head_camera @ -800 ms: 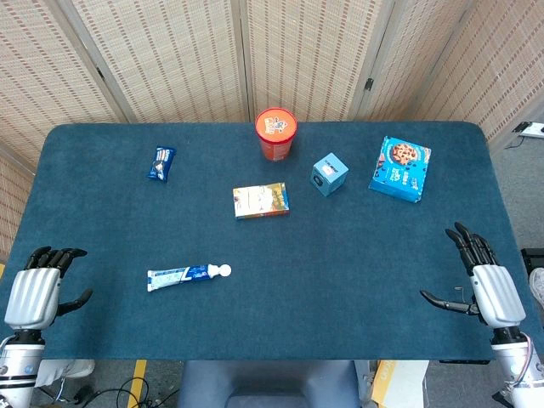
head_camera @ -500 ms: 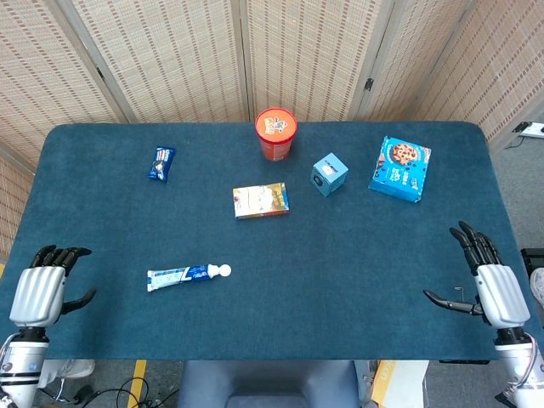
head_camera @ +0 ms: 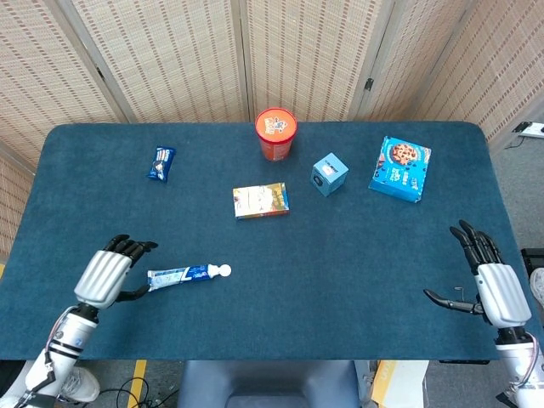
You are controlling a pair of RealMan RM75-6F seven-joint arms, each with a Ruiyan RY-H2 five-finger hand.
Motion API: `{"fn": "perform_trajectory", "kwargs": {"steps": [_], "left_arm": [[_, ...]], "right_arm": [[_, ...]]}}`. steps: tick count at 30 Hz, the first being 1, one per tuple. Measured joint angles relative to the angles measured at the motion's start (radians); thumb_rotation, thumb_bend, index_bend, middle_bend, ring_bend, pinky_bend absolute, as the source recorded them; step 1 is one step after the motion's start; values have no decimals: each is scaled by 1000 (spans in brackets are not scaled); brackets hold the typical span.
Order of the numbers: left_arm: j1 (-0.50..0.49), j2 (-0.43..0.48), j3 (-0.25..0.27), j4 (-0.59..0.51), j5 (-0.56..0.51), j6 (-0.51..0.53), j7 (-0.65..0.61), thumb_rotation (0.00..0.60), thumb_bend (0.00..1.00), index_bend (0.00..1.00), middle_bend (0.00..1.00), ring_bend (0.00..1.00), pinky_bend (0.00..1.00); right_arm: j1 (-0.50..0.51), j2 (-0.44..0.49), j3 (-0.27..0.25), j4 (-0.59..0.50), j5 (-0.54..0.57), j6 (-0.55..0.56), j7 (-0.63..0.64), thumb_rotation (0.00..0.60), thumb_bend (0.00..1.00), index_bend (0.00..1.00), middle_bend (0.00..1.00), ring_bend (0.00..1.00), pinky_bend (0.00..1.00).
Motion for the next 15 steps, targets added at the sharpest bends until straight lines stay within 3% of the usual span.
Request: {"fn": "perform_trajectory", "kwargs": {"steps": [15], "left_arm": [[-141, -215, 4, 175, -75, -163, 117, 600, 224, 246, 357, 313, 227]], "right_arm": [[-3, -1, 0, -2, 15, -6, -7, 326, 0, 0, 0, 0, 0]]}}
